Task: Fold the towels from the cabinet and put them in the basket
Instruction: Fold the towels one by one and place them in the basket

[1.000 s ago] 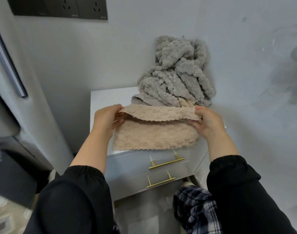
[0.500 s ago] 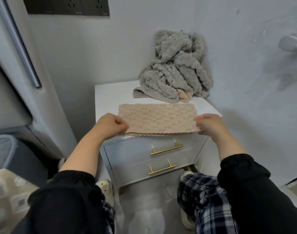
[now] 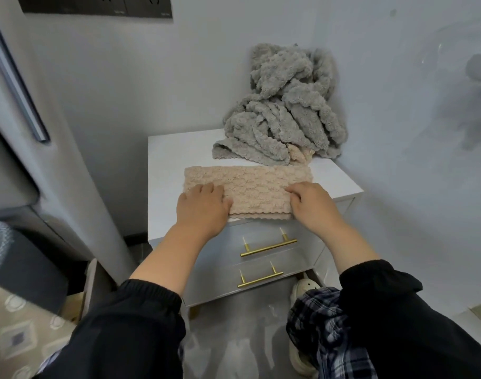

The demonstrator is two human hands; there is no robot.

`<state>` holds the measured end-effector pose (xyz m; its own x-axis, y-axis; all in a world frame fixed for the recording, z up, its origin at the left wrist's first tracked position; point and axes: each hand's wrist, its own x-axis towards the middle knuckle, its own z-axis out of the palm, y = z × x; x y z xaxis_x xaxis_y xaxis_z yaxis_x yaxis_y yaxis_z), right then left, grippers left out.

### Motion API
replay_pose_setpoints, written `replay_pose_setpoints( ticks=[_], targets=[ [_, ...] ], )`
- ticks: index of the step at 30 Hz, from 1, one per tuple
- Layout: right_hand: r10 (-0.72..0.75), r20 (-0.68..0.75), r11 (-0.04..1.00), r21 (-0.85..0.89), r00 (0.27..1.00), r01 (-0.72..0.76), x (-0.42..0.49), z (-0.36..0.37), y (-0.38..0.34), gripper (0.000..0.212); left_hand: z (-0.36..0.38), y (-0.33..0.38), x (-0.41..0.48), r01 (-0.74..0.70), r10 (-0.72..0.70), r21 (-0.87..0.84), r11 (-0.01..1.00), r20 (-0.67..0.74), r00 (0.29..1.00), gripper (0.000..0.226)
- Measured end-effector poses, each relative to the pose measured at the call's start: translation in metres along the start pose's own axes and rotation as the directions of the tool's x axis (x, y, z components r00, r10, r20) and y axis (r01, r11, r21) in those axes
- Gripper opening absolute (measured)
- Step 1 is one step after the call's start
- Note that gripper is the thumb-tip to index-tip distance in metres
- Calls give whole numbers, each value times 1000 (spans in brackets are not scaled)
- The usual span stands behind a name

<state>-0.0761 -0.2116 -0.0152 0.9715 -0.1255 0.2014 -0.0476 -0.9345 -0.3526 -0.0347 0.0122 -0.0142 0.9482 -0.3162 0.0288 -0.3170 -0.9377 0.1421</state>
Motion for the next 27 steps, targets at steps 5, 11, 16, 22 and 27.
replay_pose_setpoints(
  ticks=[5,11,16,22,27],
  targets=[
    [9,162,999,-35,987,-4,19,7,-4,43,5,-19,24,20,-18,-14,1000,94,995,52],
    [10,206,986,163,978,-44,26,-3,-4,47,7,-31,40,-16,16,20,1000,-10,1000,51],
    [41,187,990,126,981,-65,20,-26,7,52,8,-8,33,-182,172,-53,982,-154,973,52],
    [109,90,990,82,990,-117,16,-27,14,23,18,9,26,-279,279,5,960,-43,959,60],
    [104,-12,989,106,995,-102,13,-32,7,10,18,5,31,-355,317,-132,925,-244,916,53]
  ],
)
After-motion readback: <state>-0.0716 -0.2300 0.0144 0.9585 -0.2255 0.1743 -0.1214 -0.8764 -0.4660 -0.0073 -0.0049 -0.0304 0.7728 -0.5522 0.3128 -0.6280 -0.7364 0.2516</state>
